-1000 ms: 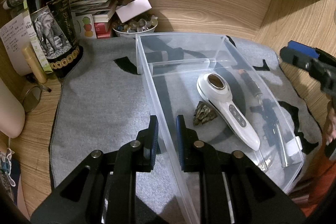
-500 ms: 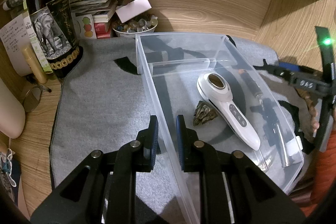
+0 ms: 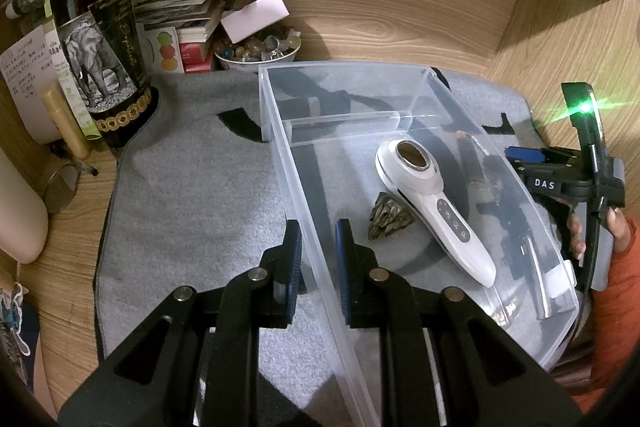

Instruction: Organize rigid objects

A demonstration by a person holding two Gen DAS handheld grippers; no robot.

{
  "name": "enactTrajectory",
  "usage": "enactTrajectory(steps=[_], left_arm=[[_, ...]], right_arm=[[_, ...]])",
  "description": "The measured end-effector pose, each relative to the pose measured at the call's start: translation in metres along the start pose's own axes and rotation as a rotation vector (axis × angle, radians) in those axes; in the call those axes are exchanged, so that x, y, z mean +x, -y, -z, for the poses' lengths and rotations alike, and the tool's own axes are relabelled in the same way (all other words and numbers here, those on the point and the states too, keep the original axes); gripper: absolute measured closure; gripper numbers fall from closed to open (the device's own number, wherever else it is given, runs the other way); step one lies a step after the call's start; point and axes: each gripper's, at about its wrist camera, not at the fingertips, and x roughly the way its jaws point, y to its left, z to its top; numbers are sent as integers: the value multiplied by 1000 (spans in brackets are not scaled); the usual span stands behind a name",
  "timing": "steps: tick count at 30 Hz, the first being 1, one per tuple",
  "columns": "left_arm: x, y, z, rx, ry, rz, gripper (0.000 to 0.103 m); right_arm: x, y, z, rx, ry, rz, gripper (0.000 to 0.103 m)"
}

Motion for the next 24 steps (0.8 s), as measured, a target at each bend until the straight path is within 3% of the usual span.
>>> enactTrajectory(steps=[8, 10, 16, 21, 22, 23, 24], left_arm=[[0, 1, 0, 1, 0, -3, 87], [0, 0, 0, 2, 0, -3, 87], [0, 0, 0, 4, 0, -5, 87], [0, 0, 0, 5, 0, -6, 87], [0, 0, 0, 6, 0, -6, 87], [0, 0, 0, 6, 0, -6, 87], [0, -1, 0, 6, 0, -6, 87]], right_arm=[[1, -3, 3, 15, -14, -62, 65], [1, -2, 2, 26, -14, -81, 79], [-8, -6, 1, 20, 0, -66, 79], [-27, -9, -3, 11, 68, -60, 80], [-33, -10, -4, 3, 87, -54, 84], [-40, -11, -6, -4, 107, -47, 100], [-45, -12, -7, -12, 137, -58, 99]])
